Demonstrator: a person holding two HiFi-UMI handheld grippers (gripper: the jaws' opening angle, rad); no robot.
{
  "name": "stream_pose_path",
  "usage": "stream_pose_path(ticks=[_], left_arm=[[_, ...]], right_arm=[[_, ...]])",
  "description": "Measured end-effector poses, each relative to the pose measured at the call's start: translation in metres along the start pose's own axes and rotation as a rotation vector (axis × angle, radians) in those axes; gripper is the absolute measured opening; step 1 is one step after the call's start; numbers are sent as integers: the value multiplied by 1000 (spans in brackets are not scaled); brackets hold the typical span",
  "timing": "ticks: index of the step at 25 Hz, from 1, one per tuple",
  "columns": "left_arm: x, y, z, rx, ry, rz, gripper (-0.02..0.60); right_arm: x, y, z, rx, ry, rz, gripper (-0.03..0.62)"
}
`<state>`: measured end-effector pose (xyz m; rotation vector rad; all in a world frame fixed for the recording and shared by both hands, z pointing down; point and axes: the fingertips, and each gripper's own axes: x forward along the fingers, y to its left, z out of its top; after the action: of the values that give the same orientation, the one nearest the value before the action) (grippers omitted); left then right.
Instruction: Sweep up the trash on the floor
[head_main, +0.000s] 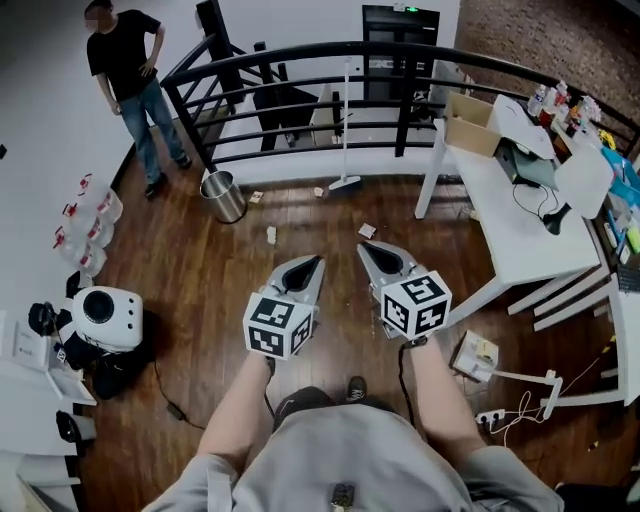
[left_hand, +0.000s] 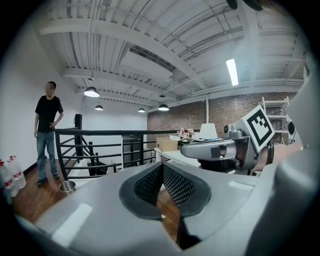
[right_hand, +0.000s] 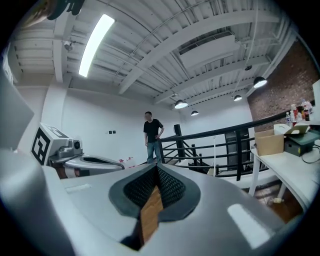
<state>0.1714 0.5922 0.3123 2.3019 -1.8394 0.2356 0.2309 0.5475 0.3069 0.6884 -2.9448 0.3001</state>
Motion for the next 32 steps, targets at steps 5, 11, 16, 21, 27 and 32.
stream_pose_path(ticks=[5, 11, 16, 21, 27, 32], left_arm=[[53, 42, 5, -10, 11, 9, 8], [131, 122, 16, -23, -3, -30, 8], [189, 201, 38, -37, -9, -74, 8], [239, 271, 49, -34, 12, -100, 7], [296, 329, 52, -72, 40, -101, 8], [374, 362, 57, -51, 70, -87, 8]], right_arm=[[54, -36, 1, -8, 28, 9, 0], [150, -84, 13, -41, 57, -18, 0], [234, -123, 45, -58, 70, -76, 0], [304, -161, 67, -44, 61, -131, 0], [366, -206, 65, -2, 90, -147, 0], [421, -274, 67, 24, 83, -122, 0]])
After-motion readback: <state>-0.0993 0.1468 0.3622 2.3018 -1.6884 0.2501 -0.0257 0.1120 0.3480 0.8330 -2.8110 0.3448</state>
